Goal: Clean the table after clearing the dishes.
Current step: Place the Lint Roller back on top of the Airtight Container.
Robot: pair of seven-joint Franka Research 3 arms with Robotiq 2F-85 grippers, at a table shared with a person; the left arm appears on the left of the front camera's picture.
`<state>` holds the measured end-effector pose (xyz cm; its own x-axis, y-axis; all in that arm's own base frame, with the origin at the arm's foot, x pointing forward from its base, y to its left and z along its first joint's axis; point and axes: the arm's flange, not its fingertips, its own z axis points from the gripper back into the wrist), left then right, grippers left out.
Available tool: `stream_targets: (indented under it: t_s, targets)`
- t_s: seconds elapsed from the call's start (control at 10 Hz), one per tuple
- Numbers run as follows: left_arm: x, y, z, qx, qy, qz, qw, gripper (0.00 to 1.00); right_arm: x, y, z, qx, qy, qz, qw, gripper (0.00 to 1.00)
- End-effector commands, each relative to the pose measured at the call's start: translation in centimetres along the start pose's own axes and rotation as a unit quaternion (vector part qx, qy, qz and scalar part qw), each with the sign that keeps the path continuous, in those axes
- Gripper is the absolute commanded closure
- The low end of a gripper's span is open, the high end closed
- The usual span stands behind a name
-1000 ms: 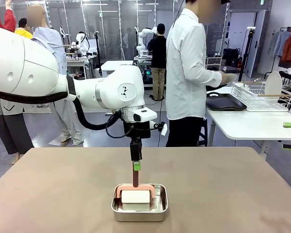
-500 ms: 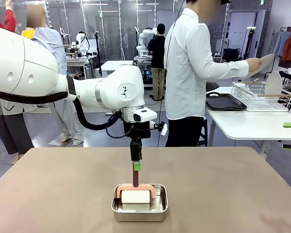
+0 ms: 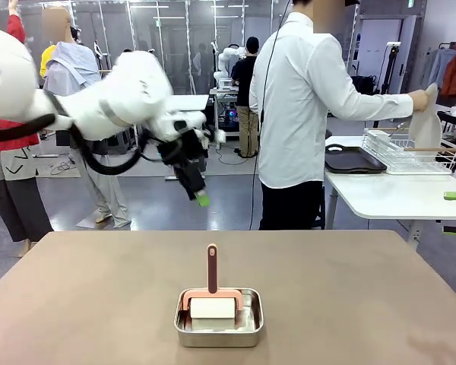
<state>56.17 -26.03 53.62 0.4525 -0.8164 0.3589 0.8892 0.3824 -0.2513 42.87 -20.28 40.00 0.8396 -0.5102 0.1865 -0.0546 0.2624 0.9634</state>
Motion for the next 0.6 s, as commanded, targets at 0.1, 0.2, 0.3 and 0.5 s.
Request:
stream_targets:
  t_s: [0.1,0.2,0.3,0.5]
  targets:
    - [-15.2,0.0,5.8,-0.003,-0.145,0.205,0.968,0.00,-0.2,0.4,0.1,-0.002,0.005,0.002,1.000,0.00]
    - [-20.9,1.2,7.7,-0.008,-0.196,0.259,0.946,0.00,-0.2,0.4,0.1,-0.002,0.005,0.002,1.000,0.00]
    - [-26.3,2.0,9.3,-0.032,-0.244,0.290,0.925,0.00,-0.2,0.4,0.1,-0.002,0.005,0.002,1.000,0.00]
    - [-34.9,2.3,12.2,-0.006,-0.297,0.340,0.892,0.00,-0.2,0.4,0.1,-0.002,0.005,0.002,1.000,0.00]
